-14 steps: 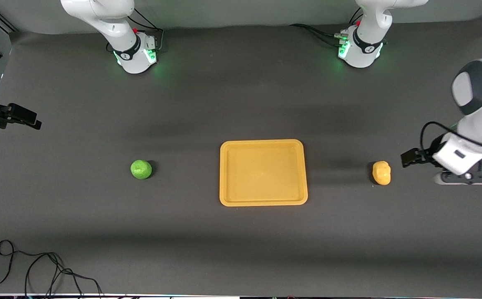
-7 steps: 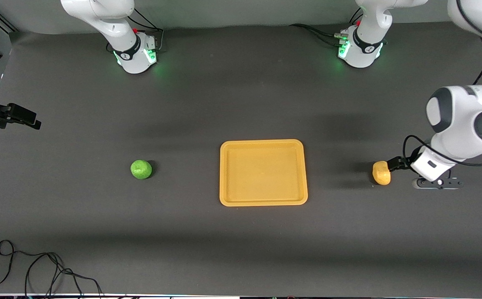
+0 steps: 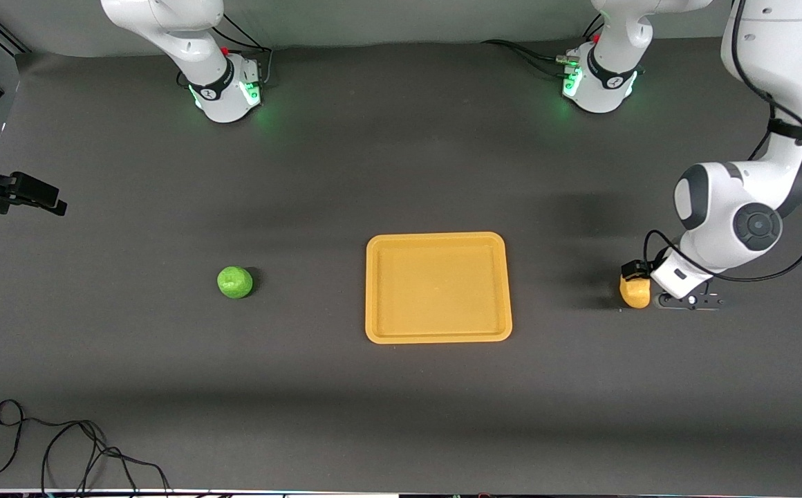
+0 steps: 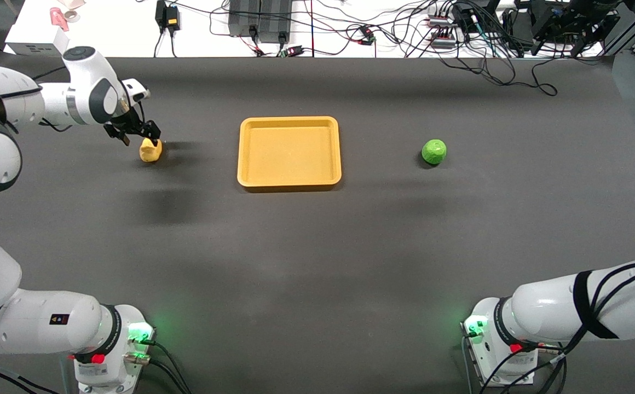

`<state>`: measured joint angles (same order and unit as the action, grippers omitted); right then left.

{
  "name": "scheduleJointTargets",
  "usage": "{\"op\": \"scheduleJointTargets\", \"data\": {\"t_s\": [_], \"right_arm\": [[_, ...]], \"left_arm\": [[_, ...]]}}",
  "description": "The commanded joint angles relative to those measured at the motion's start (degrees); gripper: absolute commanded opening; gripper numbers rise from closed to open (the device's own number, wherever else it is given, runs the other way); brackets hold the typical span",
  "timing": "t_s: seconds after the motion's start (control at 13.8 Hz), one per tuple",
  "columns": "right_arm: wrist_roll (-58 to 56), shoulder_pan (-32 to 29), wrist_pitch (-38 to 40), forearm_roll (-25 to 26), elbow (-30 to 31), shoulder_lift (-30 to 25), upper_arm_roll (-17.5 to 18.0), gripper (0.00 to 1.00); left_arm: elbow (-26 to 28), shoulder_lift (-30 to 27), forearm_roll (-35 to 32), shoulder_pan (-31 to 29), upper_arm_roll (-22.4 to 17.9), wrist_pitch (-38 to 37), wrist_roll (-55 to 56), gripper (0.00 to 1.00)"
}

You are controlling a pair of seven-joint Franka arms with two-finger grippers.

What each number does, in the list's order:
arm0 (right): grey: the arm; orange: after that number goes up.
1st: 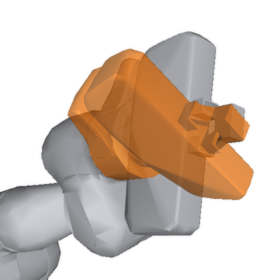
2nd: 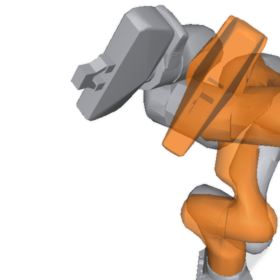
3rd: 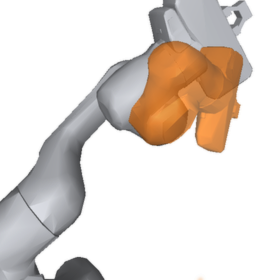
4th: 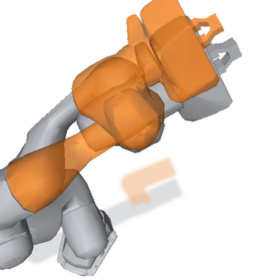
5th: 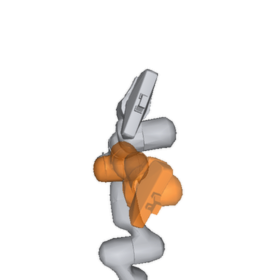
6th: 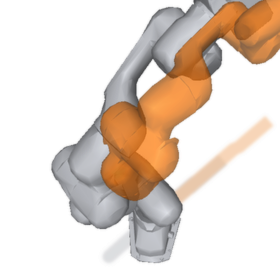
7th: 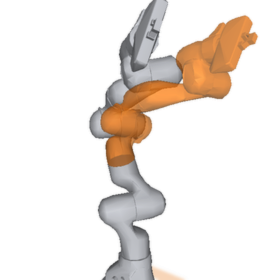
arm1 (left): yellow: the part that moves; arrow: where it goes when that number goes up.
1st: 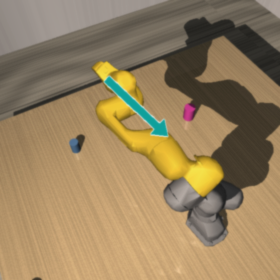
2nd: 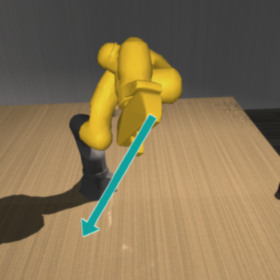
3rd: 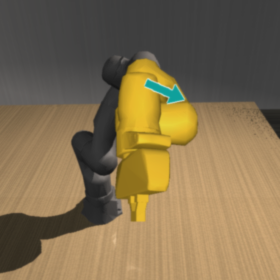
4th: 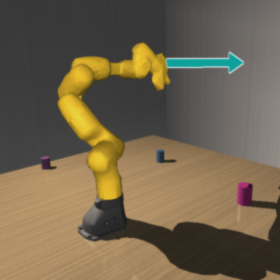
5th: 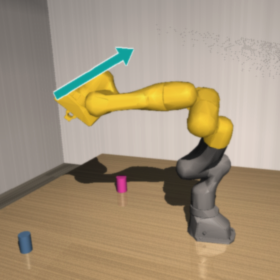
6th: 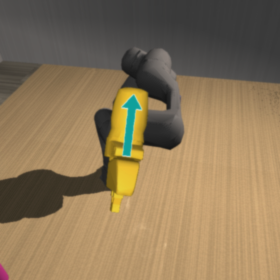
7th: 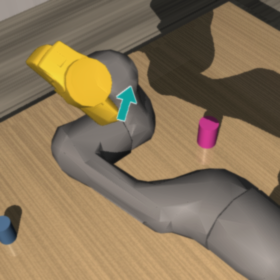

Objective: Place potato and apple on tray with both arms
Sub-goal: 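Reach the left gripper down to the yellow potato and grasp it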

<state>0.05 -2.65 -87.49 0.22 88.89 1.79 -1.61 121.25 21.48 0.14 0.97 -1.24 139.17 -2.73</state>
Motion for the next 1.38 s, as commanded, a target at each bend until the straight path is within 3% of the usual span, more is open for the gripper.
{"op": "scheduleJointTargets", "data": {"t_s": [0.0,0.07,0.22,0.36,0.73,0.94,1.31], "right_arm": [[-0.7,0.4,1.1,-0.6,-0.9,-0.2,-0.5,1.0],[-0.4,0.4,1.1,-0.6,-0.9,-0.2,-0.4,1.0],[-0.4,0.4,1.1,-0.6,-0.9,-0.2,-0.4,1.0],[-0.8,0.4,1.1,-0.6,-0.9,-0.2,-0.6,1.0],[-0.9,0.4,1.2,-0.5,-0.9,-0.3,-0.6,1.0],[-0.7,0.4,1.9,-0.5,-1.0,-0.5,-0.6,1.0],[-0.4,0.4,2.1,-0.5,-1.4,-0.7,-0.4,1.0]], "left_arm": [[0.4,2.1,-0.6,0.0,-0.1,2.2,-2.4,0.96],[0.1,3.3,-0.5,0.1,-0.1,3.4,-2.9,0.96],[-0.5,4.4,-0.5,0.2,0.0,6.4,-3.4,0.85],[-1.1,4.3,-0.5,0.3,0.0,6.4,-3.4,0.44],[-2.8,-1.2,0.6,1.6,1.1,1.4,-0.5,0.36],[-8.1,-1.7,0.6,2.0,7.2,-5.7,9.9,0.35],[-9.9,0.6,0.6,7.5,15.5,-4.4,20.6,0.35]]}}
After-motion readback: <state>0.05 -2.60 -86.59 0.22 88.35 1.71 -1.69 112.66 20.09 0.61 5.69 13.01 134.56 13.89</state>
